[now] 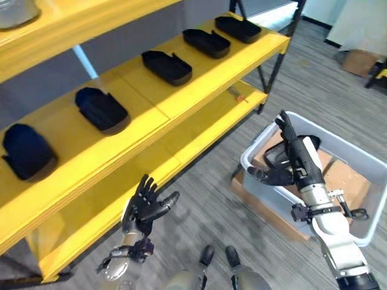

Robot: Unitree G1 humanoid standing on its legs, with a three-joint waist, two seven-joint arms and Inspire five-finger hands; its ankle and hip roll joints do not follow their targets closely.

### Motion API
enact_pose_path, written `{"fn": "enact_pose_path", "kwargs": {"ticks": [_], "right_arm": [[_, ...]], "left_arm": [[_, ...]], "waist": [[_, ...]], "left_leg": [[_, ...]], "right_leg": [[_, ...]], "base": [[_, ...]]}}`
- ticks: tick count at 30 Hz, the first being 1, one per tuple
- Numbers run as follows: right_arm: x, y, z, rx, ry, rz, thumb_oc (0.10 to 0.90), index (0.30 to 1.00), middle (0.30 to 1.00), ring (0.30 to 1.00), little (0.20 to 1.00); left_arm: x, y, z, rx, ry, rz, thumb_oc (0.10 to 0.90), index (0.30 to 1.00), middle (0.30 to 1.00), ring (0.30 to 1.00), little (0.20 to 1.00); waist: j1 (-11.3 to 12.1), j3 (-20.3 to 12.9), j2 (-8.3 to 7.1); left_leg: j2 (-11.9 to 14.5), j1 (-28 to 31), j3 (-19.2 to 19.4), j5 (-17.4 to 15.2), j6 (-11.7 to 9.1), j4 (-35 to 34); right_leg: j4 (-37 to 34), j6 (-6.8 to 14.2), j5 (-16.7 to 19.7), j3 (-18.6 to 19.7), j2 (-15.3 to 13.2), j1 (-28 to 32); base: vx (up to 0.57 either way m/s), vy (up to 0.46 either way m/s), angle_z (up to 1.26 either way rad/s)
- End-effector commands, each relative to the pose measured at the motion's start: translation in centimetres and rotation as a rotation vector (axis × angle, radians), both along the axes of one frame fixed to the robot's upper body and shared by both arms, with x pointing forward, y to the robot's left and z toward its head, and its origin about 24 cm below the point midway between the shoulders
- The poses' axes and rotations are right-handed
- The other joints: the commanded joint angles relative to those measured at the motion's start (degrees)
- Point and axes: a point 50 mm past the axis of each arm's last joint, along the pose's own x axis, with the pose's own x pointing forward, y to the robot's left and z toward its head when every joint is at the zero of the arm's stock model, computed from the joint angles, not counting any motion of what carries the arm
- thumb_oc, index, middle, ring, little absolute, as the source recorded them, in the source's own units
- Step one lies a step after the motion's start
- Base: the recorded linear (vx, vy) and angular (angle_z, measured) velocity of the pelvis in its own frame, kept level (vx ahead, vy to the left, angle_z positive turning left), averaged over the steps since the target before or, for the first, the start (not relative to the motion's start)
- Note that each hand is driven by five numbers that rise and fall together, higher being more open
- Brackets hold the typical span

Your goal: Move parts from the plastic box to the shelf.

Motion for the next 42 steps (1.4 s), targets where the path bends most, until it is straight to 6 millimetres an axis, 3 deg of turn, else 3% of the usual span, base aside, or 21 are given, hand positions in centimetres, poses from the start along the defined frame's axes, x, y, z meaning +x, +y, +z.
{"fn": "enact_pose_path", "kwargs": {"ticks": [1,2,5,9,13,14,15,16,17,18,21,22,25,27,32,35,37,38,39,40,42], "right_arm": [[0.1,0.8,4.9,-0.017,-0.254,0.078,0.900,1.000,1.000,1.000,1.000],[0.2,0.8,4.6,-0.011,-0.239,0.080,0.900,1.000,1.000,1.000,1.000],[0.1,0.7,4.3,0.004,-0.224,0.077,0.900,1.000,1.000,1.000,1.000],[0.9,1.4,4.4,0.020,-0.219,0.100,0.900,1.000,1.000,1.000,1.000],[1.0,1.7,4.5,0.017,-0.223,0.104,0.900,1.000,1.000,1.000,1.000],[1.0,1.7,4.4,0.017,-0.222,0.103,0.900,1.000,1.000,1.000,1.000],[1.2,2.0,4.3,0.017,-0.227,0.097,0.900,1.000,1.000,1.000,1.000],[1.2,2.0,4.4,0.017,-0.227,0.097,0.900,1.000,1.000,1.000,1.000],[1.7,2.7,4.0,0.012,-0.209,0.120,0.900,1.000,1.000,1.000,1.000],[2.1,3.0,4.2,0.009,-0.213,0.132,0.900,1.000,1.000,1.000,1.000],[2.3,3.1,4.3,-0.001,-0.217,0.130,0.900,1.000,1.000,1.000,1.000],[2.3,3.1,4.3,-0.004,-0.215,0.132,0.900,1.000,1.000,1.000,1.000],[1.7,2.2,3.6,-0.017,-0.184,0.104,0.900,1.000,1.000,1.000,1.000],[1.5,1.9,3.5,-0.019,-0.183,0.094,0.900,1.000,1.000,1.000,1.000],[0.4,0.3,3.5,-0.019,-0.185,0.038,0.900,1.000,1.000,1.000,1.000],[0.3,0.1,3.6,-0.018,-0.186,0.035,0.900,1.000,1.000,1.000,1.000],[0.3,0.1,3.6,-0.011,-0.187,0.039,0.900,1.000,1.000,1.000,1.000],[0.4,0.2,3.6,-0.005,-0.182,0.057,0.900,1.000,1.000,1.000,1.000],[0.5,0.4,3.8,0.000,-0.183,0.080,0.900,1.000,1.000,1.000,1.000],[0.6,0.5,3.9,-0.003,-0.186,0.084,0.900,1.000,1.000,1.000,1.000],[0.7,0.2,4.1,-0.005,-0.190,0.071,0.900,1.000,1.000,1.000,1.000]], "left_arm": [[0.3,0.9,3.6,0.062,-0.214,0.014,0.900,1.000,1.000,1.000,1.000],[0.3,0.9,3.6,0.069,-0.207,0.006,0.900,1.000,1.000,1.000,1.000],[0.4,1.0,3.5,0.080,-0.200,-0.001,0.900,1.000,1.000,1.000,1.000],[0.7,1.1,4.0,0.096,-0.215,-0.002,0.900,1.000,1.000,1.000,1.000],[1.0,1.1,4.3,0.112,-0.226,-0.011,0.900,1.000,1.000,1.000,1.000],[1.0,1.1,4.4,0.119,-0.226,-0.014,0.900,1.000,1.000,1.000,1.000],[1.2,1.5,4.6,0.142,-0.232,0.008,0.900,1.000,1.000,1.000,1.000],[1.2,1.5,4.7,0.142,-0.233,0.008,0.900,1.000,1.000,1.000,1.000],[0.8,2.1,4.5,0.147,-0.219,0.036,0.900,1.000,1.000,1.000,1.000],[0.5,2.5,4.2,0.149,-0.207,0.052,0.900,1.000,1.000,1.000,1.000],[0.6,2.7,4.2,0.154,-0.206,0.059,0.900,1.000,1.000,1.000,1.000],[0.6,2.7,4.0,0.171,-0.200,0.052,0.900,1.000,1.000,1.000,1.000],[0.8,1.7,3.7,0.153,-0.201,0.010,0.900,1.000,1.000,1.000,1.000],[0.8,1.5,3.7,0.142,-0.200,0.010,0.900,1.000,1.000,1.000,1.000],[1.4,0.8,3.6,0.114,-0.190,-0.024,0.900,1.000,1.000,1.000,1.000],[1.4,0.6,3.6,0.110,-0.191,-0.031,0.900,1.000,1.000,1.000,1.000],[1.3,0.6,3.4,0.103,-0.182,-0.026,0.900,1.000,1.000,1.000,1.000],[1.0,0.8,3.2,0.094,-0.174,-0.016,0.900,1.000,1.000,1.000,1.000],[0.7,0.8,3.1,0.088,-0.167,-0.015,0.900,1.000,1.000,1.000,1.000],[0.7,0.8,3.1,0.087,-0.168,-0.014,0.900,1.000,1.000,1.000,1.000],[0.6,0.8,3.1,0.072,-0.166,-0.010,0.900,1.000,1.000,1.000,1.000]], "waist": [[-0.68,-6.39,-0.74],[-1.07,-6.80,-0.90],[-1.10,-7.08,-1.03],[-0.94,-7.62,-1.51],[-0.73,-7.27,-1.46],[-0.84,-7.04,-1.36],[0.29,-5.82,-0.58],[0.21,-5.90,-0.53],[-0.03,-4.66,0.16],[-0.16,-3.88,0.36],[-0.56,-2.60,0.51],[-0.82,-2.12,0.11],[-1.57,-3.44,-1.11],[-1.89,-3.79,-1.13],[-3.98,-4.53,-0.77],[-4.45,-4.44,-0.70],[-4.39,-4.41,-0.86],[-3.81,-3.97,-1.39],[-2.07,-2.27,-2.43],[-1.38,-1.37,-2.93],[-0.76,-0.40,-4.03]], "left_leg": [[1.25,-5.68,-1.32,4.66,-1.70,-0.21],[1.51,-4.94,-0.05,3.52,-0.88,0.07],[1.94,-4.76,1.66,2.66,-0.27,0.42],[2.54,-4.12,5.91,0.17,2.11,0.68],[3.04,-3.64,8.23,-1.02,2.90,0.38],[3.18,-2.90,8.93,-1.59,3.11,0.12],[4.77,-0.38,11.95,-2.66,2.78,-1.63],[4.85,-0.52,11.87,-2.43,2.72,-1.77],[6.48,2.96,16.20,-3.30,1.86,-4.91],[7.15,3.84,18.34,-3.74,1.70,-5.58],[7.74,5.41,19.55,-4.79,1.48,-5.60],[7.61,6.76,20.15,-5.59,1.26,-5.84],[7.34,8.87,19.05,-7.10,0.46,-7.01],[8.03,9.00,18.53,-7.33,0.10,-6.86],[14.09,10.06,15.89,-9.53,-3.23,-3.24],[15.44,10.34,15.46,-9.60,-3.88,-1.82],[16.54,9.88,15.67,-7.82,-4.70,2.14],[16.56,7.21,16.10,-5.04,-5.15,10.49],[14.07,1.44,14.31,-2.41,-4.39,22.54],[12.35,-1.36,12.99,-1.57,-4.21,26.66],[13.83,-7.11,13.81,-2.51,-3.32,25.00]], "right_leg": [[-14.91,-2.05,4.16,-0.64,1.96,10.66],[-13.85,-1.60,4.05,2.30,2.02,10.44],[-12.98,-1.10,4.03,4.47,1.88,10.05],[-10.68,0.77,4.04,9.21,1.59,8.42],[-6.69,1.83,2.83,8.97,1.59,6.22],[-4.86,2.31,2.26,7.62,1.30,5.50],[-1.43,3.50,2.98,-4.33,-3.29,1.87],[-1.55,3.49,3.21,-4.40,-3.23,1.73],[-3.87,4.31,7.80,-15.70,-7.65,-2.39],[-7.37,4.46,11.01,-18.28,-8.76,-5.85],[-11.07,5.15,14.60,-20.15,-9.80,-9.43],[-14.19,5.63,15.87,-22.17,-9.98,-9.57],[-15.37,4.87,16.60,-22.57,-9.67,-7.00],[-14.08,4.47,15.85,-23.32,-9.65,-6.95],[-7.36,1.67,8.66,-28.73,-10.00,-5.04],[-6.15,0.84,7.06,-29.41,-9.45,-4.60],[-5.77,-0.17,5.69,-29.61,-8.40,-3.63],[-6.61,-1.49,4.78,-29.22,-7.10,-1.73],[-7.29,-3.10,3.98,-28.26,-6.41,0.29],[-7.50,-3.37,3.82,-27.67,-6.49,0.82],[-8.19,-2.94,3.44,-27.55,-7.66,1.76]], "base": [[0.15,0.199,-0.46],[0.10,0.152,-0.51],[0.08,0.122,-0.70],[0.09,0.147,-0.65],[0.06,0.093,-0.82],[0.06,0.076,-0.60],[0.05,0.051,-0.84],[0.06,0.052,-1.71],[0.08,0.025,-1.65],[0.09,0.027,-1.81],[0.13,-0.037,-0.89],[0.24,-0.099,-0.44],[0.37,-0.190,0.33],[0.18,-0.132,0.67],[0.30,-0.241,0.48],[0.19,-0.168,0.45],[0.23,-0.198,0.09],[0.22,-0.264,0.00],[0.15,-0.233,-0.13],[0.07,-0.147,-0.32],[0.09,-0.016,-0.35]]}}
